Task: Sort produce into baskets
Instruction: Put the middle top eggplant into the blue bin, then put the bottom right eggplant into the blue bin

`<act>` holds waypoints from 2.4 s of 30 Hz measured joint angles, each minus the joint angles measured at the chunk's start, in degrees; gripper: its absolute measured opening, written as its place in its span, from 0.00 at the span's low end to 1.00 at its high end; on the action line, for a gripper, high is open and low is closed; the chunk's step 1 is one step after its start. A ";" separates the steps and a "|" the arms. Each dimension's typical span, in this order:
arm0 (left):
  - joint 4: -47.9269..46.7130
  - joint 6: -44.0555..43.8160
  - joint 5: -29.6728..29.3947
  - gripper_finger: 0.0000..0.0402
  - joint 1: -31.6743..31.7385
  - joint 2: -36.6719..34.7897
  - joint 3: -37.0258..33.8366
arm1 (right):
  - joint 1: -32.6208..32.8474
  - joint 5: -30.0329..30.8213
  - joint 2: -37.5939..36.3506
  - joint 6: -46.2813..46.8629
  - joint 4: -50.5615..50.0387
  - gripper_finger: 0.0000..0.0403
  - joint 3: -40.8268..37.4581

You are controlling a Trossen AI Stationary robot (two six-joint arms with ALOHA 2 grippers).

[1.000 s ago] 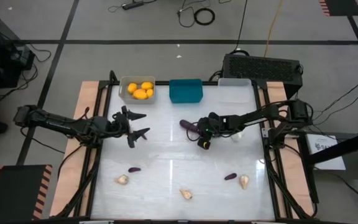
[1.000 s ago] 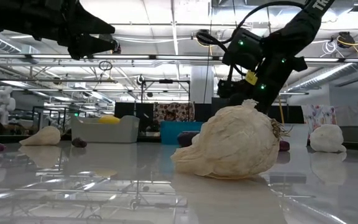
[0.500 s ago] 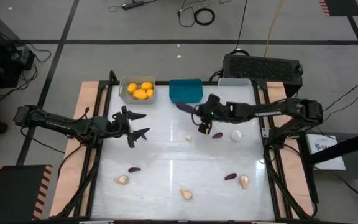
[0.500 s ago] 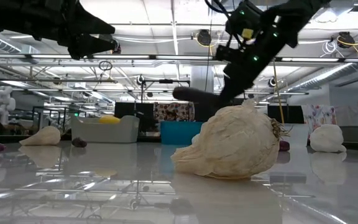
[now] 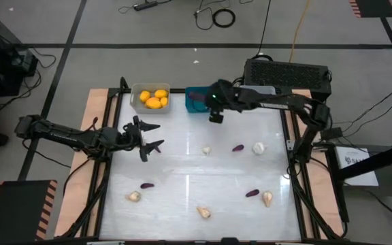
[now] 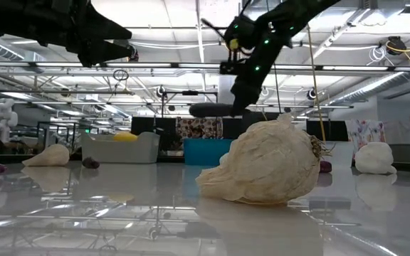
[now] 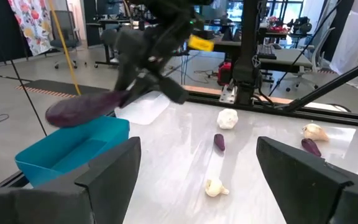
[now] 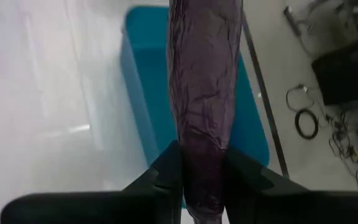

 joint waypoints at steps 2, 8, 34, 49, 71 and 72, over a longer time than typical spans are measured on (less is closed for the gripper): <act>0.00 0.00 0.00 0.81 0.00 0.00 0.00 | -0.69 -0.05 2.70 -0.45 -3.23 0.20 2.88; -0.23 1.53 0.00 0.81 0.04 0.00 0.00 | -1.39 0.05 8.77 -0.85 -9.80 0.23 7.98; -0.44 2.60 0.02 0.81 0.02 0.00 0.00 | 1.61 0.66 10.90 18.28 -44.93 0.51 32.27; -3.05 -2.39 1.70 0.81 -0.04 0.00 0.00 | 20.88 -9.71 -2.61 39.92 -57.19 0.46 11.84; -2.86 -6.62 1.55 0.81 -0.04 0.00 0.00 | 54.46 -23.91 -13.36 57.33 -25.09 0.46 -17.58; -2.90 -6.62 1.55 0.81 -0.04 0.00 0.00 | 55.13 -22.31 -13.36 57.27 -25.11 0.46 -17.58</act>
